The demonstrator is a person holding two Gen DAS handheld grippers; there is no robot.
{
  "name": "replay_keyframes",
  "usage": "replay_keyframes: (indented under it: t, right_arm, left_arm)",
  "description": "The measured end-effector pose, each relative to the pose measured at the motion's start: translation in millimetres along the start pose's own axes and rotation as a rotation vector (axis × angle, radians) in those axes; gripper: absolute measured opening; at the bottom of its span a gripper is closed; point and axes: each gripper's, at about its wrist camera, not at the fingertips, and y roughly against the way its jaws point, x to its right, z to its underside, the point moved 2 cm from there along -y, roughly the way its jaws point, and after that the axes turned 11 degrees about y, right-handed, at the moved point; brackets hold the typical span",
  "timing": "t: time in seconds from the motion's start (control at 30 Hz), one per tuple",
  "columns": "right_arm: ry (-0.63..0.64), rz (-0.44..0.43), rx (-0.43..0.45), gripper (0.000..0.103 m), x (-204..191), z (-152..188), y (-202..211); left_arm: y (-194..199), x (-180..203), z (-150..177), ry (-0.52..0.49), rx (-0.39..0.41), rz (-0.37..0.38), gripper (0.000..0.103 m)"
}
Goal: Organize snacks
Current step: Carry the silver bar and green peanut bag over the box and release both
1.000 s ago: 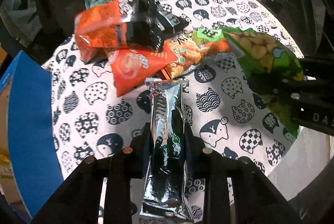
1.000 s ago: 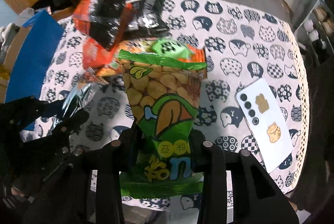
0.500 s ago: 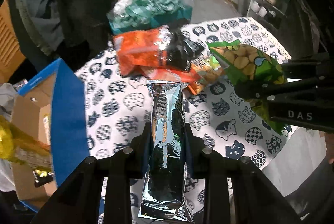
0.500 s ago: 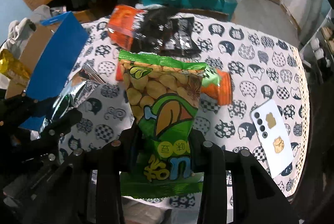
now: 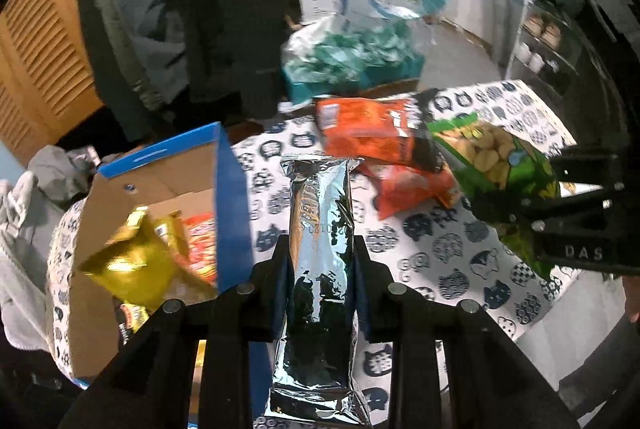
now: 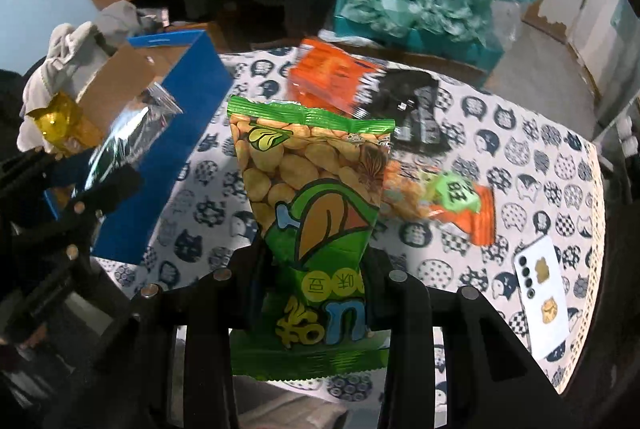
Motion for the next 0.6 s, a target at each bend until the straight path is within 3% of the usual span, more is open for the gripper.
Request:
replay_keyframes:
  t: [0.6]
  right_arm:
    - [0.109,-0.074,0.019,0.036,-74.5,-62.4,-15.4]
  left_arm:
    - [8.4,-89.8,-5.7,0.183,0.037,-0.055,0.028]
